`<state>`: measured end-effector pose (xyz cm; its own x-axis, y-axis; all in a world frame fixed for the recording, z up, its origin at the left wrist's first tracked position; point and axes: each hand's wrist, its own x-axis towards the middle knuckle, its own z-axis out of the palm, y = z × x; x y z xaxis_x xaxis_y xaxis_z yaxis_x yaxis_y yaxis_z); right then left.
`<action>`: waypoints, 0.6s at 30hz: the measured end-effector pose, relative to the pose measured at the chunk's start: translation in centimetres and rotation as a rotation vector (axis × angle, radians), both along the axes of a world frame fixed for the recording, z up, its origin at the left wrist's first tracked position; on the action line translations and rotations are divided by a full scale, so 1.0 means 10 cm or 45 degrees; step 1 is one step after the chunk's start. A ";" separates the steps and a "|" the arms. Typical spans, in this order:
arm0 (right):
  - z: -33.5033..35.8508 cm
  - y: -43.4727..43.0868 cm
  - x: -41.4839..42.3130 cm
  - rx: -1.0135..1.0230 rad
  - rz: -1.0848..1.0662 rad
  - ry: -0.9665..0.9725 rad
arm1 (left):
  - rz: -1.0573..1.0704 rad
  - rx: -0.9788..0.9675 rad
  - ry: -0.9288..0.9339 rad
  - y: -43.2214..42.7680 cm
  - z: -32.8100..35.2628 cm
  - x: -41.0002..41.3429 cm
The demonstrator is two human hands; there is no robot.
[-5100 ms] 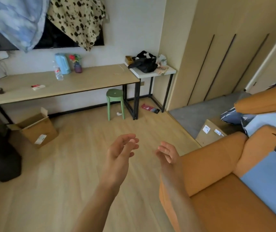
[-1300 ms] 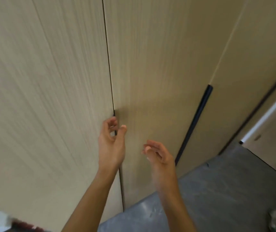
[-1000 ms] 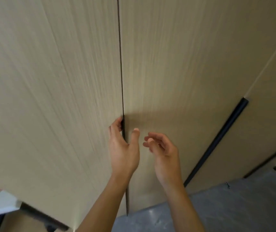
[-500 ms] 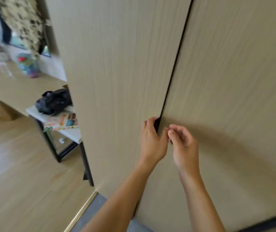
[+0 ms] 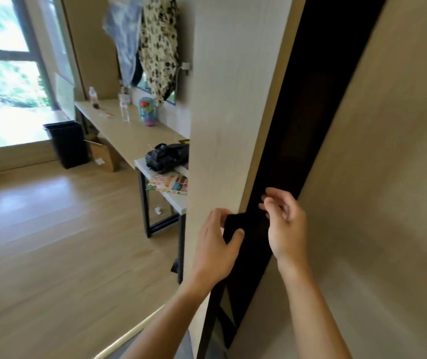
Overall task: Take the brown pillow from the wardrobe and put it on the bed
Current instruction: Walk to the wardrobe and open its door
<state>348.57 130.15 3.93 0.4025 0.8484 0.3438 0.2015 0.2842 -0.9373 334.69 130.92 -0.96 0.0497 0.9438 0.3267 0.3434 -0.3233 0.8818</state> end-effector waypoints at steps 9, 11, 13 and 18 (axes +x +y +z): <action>0.25 0.20 -1.06 0.204 0.522 -0.353 | 0.327 0.091 -0.023 -0.04 -0.04 -0.86; 0.29 0.26 -1.23 0.197 0.562 -0.382 | 0.389 0.088 -0.029 -0.01 -0.02 -1.01; 0.30 0.32 -1.37 0.187 0.588 -0.412 | 0.448 0.107 -0.039 0.01 -0.01 -1.17; 0.33 0.45 -1.67 0.186 0.639 -0.498 | 0.489 0.237 -0.017 0.04 0.04 -1.54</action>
